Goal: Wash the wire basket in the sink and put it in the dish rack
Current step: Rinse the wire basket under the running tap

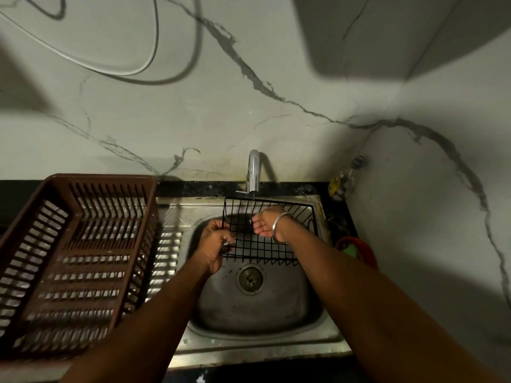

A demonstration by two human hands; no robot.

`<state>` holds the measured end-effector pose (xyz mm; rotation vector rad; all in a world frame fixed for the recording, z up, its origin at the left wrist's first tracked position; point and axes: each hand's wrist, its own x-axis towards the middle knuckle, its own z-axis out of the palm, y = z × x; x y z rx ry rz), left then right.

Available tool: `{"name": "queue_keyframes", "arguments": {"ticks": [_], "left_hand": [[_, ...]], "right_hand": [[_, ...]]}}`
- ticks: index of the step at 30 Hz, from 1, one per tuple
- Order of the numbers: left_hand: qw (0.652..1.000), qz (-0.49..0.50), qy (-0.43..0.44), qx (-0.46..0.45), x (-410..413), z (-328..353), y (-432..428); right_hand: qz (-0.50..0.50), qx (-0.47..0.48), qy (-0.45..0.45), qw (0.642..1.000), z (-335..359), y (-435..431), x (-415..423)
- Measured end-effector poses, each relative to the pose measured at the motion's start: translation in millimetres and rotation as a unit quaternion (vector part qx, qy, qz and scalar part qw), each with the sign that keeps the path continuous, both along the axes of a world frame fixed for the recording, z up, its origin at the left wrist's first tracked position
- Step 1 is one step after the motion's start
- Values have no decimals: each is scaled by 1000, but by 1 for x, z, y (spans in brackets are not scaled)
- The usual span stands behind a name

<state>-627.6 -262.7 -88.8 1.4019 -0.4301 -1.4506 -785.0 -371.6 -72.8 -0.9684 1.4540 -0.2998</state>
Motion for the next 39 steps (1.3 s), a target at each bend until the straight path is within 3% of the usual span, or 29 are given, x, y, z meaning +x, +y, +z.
{"name": "queue_keyframes", "arguments": {"ticks": [5, 9, 13, 18, 22, 26, 28, 31, 32, 36, 39], "left_hand": [[1000, -6, 6, -14, -2, 2, -2], [1000, 0, 1, -16, -3, 6, -8], [1000, -12, 3, -24, -2, 1, -5], [1000, -19, 1, -15, -3, -1, -9], [999, -22, 22, -12, 1, -1, -7], [999, -28, 18, -15, 5, -6, -8], [999, -22, 28, -6, 5, -6, -9], [998, -19, 57, -5, 7, -6, -9], [998, -17, 61, -5, 7, -8, -10], [998, -7, 56, 9, 10, -15, -13], [999, 6, 45, 8, 13, -15, -14]], "right_hand": [[52, 105, -103, 988, 2, 18, 12], [-96, 77, -150, 981, -7, 11, 6], [36, 108, -118, 986, -7, 27, 13], [-123, 64, -183, 973, -9, 11, 11], [63, 98, -86, 989, -12, 30, 24], [-102, 45, -190, 975, -2, 8, 26], [-66, 47, -190, 978, -6, 9, 28], [112, 81, -102, 985, -16, 19, 13], [109, 77, -101, 986, -17, 13, 6], [-95, 30, -181, 979, -10, -2, -5], [13, 85, -108, 990, -10, 5, -11]]}}
